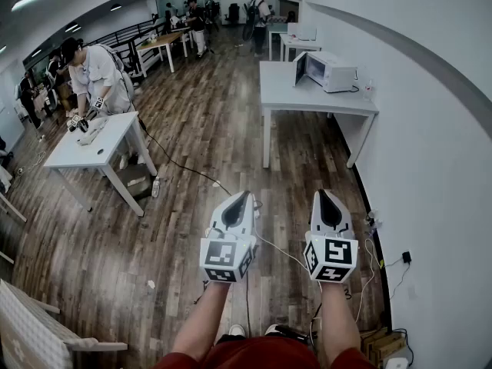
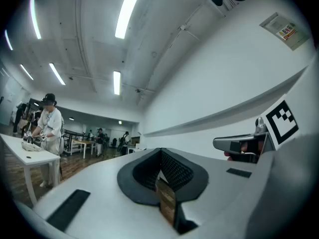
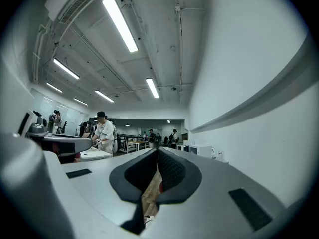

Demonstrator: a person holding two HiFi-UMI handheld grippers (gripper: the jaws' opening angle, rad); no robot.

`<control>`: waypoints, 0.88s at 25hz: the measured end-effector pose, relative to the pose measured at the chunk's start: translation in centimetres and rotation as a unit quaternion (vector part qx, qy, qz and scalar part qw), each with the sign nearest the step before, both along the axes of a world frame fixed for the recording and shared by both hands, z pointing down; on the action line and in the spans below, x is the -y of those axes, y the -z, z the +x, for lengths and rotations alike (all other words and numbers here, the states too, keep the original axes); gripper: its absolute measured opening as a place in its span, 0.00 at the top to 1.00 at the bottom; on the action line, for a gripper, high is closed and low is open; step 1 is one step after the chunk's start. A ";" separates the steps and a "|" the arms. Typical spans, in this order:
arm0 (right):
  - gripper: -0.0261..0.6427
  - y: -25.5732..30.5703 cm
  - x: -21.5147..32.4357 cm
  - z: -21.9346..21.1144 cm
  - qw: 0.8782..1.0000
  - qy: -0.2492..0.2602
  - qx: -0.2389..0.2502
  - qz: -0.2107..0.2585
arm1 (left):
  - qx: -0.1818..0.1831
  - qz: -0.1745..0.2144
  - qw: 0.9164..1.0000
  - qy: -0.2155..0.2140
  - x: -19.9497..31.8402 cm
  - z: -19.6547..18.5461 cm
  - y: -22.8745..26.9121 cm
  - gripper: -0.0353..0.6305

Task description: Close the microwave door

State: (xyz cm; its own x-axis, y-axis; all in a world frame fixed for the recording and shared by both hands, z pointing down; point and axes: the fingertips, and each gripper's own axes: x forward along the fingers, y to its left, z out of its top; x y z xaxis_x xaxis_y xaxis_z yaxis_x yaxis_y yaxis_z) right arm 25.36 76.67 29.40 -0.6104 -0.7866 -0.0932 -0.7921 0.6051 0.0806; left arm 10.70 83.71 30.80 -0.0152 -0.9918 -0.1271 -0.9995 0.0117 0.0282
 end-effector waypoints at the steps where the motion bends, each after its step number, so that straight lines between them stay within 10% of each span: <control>1: 0.92 0.0 0.1 0.2 1.000 0.000 0.000 0.000 | -0.001 0.001 1.000 -0.001 0.1 0.2 0.1 0.91; 22: 0.92 -1.4 4.1 7.4 1.000 0.003 0.014 -0.001 | 0.014 -0.001 1.000 -0.002 4.8 7.7 -0.3 0.91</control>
State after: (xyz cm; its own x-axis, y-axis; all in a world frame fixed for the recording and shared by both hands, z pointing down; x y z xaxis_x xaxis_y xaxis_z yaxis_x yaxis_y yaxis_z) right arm 32.72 72.56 30.78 -0.6119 -0.7835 -0.1084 -0.7907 0.6096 0.0572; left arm 18.41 78.89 31.11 -0.0075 -0.9920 -0.1263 -1.0000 0.0075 0.0004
